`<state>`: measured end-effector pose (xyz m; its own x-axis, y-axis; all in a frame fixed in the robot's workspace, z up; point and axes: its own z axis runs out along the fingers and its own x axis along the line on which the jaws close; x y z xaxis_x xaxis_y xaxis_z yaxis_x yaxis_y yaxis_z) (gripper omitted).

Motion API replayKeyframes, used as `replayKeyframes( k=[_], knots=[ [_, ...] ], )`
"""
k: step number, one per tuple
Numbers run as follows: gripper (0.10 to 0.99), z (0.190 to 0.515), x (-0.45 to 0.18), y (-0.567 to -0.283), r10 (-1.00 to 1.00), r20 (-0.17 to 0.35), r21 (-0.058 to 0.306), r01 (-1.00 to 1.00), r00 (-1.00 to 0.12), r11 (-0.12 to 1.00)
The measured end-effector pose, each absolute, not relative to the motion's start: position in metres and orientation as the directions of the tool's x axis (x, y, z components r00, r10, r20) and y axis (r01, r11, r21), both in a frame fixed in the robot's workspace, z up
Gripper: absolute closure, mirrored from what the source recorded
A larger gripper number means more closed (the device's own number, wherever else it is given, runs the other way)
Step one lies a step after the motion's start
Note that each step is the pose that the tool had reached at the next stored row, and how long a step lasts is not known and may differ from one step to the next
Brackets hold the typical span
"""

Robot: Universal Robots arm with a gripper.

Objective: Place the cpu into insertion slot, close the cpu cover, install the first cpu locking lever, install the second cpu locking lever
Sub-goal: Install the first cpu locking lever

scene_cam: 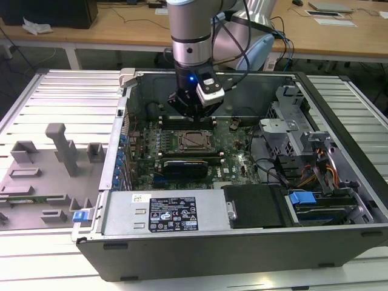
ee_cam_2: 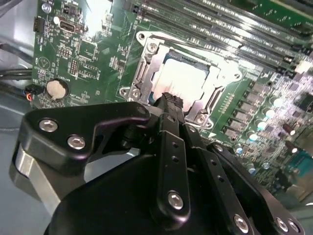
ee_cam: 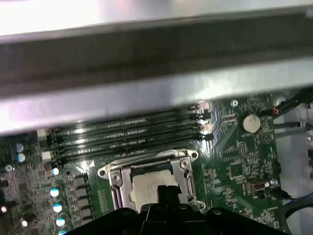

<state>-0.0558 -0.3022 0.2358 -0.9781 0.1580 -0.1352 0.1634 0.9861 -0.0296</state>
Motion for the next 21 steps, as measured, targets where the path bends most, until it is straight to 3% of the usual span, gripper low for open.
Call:
replayKeyframes(
  k=[4,9,13,21],
  knots=[
    [0.980,0.235,-0.056,-0.319,0.155,-0.135,-0.029,0.160,-0.979,0.987],
    [0.980,0.235,-0.056,-0.320,0.155,-0.134,-0.030,0.160,-0.979,0.987],
    [0.980,0.235,-0.055,-0.320,0.155,-0.065,-0.041,0.158,-0.986,0.987],
    [0.980,0.235,-0.055,-0.320,0.062,-0.065,-0.041,0.064,-0.996,0.997]
  ],
)
